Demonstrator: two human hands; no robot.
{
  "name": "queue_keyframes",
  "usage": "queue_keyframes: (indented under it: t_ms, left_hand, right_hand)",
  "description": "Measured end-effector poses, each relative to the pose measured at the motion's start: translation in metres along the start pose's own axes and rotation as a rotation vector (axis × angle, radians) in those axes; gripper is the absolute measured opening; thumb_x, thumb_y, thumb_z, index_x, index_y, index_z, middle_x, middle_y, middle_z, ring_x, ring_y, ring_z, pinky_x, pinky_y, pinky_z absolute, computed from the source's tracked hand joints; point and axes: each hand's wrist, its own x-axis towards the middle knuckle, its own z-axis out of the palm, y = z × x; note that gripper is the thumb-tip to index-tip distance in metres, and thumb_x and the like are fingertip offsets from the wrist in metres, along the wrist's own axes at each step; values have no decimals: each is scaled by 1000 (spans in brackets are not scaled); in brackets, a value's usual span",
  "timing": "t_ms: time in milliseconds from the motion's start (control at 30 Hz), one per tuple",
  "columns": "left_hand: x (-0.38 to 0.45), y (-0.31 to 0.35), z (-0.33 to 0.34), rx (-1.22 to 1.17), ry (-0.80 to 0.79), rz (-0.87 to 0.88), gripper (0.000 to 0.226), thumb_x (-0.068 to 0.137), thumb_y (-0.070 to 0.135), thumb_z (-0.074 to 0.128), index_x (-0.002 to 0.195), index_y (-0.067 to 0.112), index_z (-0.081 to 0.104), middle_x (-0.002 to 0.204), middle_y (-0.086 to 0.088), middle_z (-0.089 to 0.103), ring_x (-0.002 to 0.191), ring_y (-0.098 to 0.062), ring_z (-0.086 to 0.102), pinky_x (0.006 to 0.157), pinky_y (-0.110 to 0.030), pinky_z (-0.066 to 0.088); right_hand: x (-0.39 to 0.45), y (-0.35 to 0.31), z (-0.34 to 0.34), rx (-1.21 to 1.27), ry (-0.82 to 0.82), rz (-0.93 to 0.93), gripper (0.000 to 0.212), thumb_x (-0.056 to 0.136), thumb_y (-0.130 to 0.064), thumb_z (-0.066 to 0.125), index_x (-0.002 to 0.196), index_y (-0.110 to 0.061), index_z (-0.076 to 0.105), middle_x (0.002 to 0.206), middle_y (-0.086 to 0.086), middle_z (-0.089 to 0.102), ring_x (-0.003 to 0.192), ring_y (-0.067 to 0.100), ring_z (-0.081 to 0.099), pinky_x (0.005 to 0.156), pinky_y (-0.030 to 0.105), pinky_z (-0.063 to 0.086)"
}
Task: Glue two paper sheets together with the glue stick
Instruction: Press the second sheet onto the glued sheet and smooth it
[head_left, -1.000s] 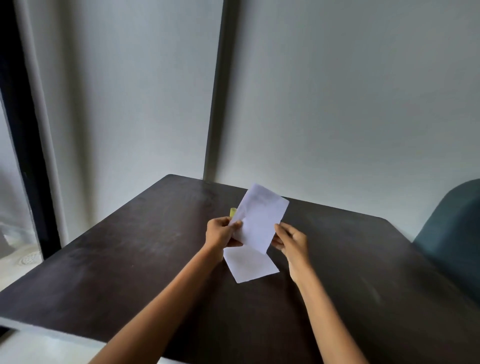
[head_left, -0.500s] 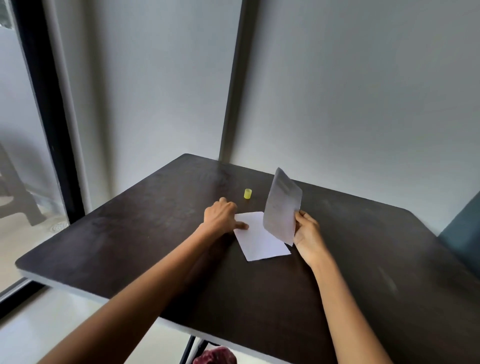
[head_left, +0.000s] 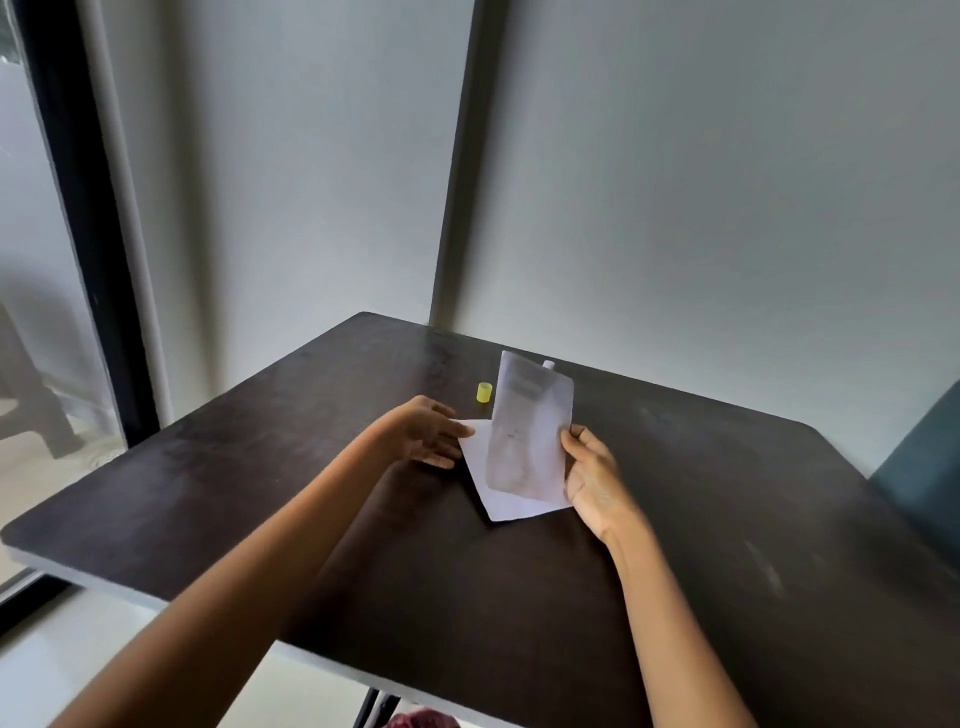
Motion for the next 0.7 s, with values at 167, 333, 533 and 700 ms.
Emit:
queue_keyframes:
  t_ms: [167,333,533,700]
  left_hand:
    - [-16,-13,6,-158,-15,7,12,85,-5,61,96,-3,59,81,-17,64,45,-19,68,49,-29,59]
    - [-6,-12,16,-175,125,80,5,84,-1,64,88,-4,63,88,-22,65,46,-19,65,47,-26,57]
    - [16,-10,22,-189,202,126,21,81,0,67,100,-10,64,90,-21,66,61,-26,63,55,-31,58]
    - [26,-12,23,-175,188,157,19,82,1,68,98,-9,66,83,-19,67,60,-24,63,53,-27,58]
  right_hand:
    - [-3,-1,3,-63,32,-12,14,93,-16,51,80,-20,54,76,-7,68,71,8,62,67,28,47]
    - [-5,-6,5,97,99,-46,14,93,-10,50,83,-15,59,70,-5,71,66,9,66,61,22,54]
    - [-5,-19,-11,362,194,-149,15,94,-9,47,88,-12,61,70,-2,74,67,9,70,58,21,56]
    - [4,-9,-12,-29,314,-139,13,91,-11,54,83,-16,63,72,-4,67,62,7,60,57,19,51]
